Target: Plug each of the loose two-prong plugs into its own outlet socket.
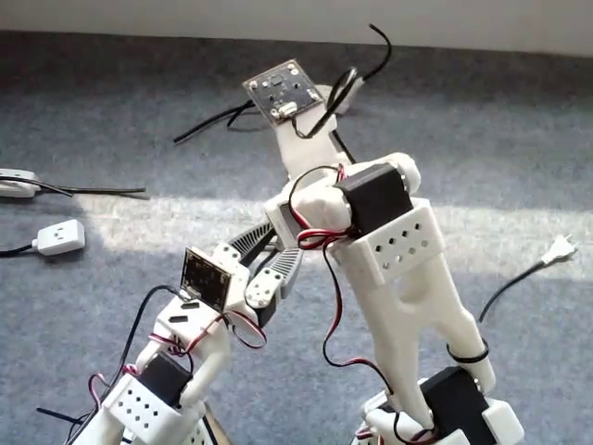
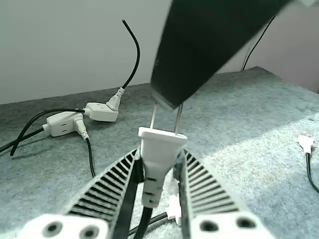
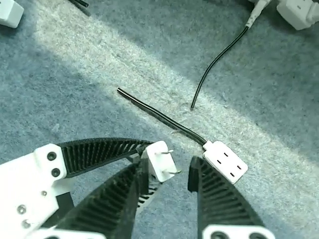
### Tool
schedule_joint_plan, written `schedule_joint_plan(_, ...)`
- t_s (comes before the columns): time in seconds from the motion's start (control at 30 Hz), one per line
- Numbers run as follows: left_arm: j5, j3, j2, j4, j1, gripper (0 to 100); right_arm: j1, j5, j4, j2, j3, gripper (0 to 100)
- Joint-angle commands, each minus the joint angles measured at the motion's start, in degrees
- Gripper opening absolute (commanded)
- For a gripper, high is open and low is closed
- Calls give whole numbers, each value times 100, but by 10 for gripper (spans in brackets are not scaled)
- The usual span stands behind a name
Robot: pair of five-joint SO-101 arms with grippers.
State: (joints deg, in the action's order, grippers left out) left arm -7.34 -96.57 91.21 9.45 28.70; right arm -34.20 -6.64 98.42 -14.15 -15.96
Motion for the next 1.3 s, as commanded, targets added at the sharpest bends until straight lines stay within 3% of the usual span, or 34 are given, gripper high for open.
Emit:
schedule_joint_plan(0.0,35,-101,66,-97,-22,7,101,-457,-4,-22,-110,146)
schedule_joint_plan(0.47,44,-101,66,-105,295,7,84,-1327,207,1191,-154,141)
schedule_joint_plan(0.97,44,-101,66,-97,295,7,40,-1662,277,585,-154,146)
schedule_joint_plan(1.27,44,-101,31,-97,295,7,-796,-1495,286,-259,4,146)
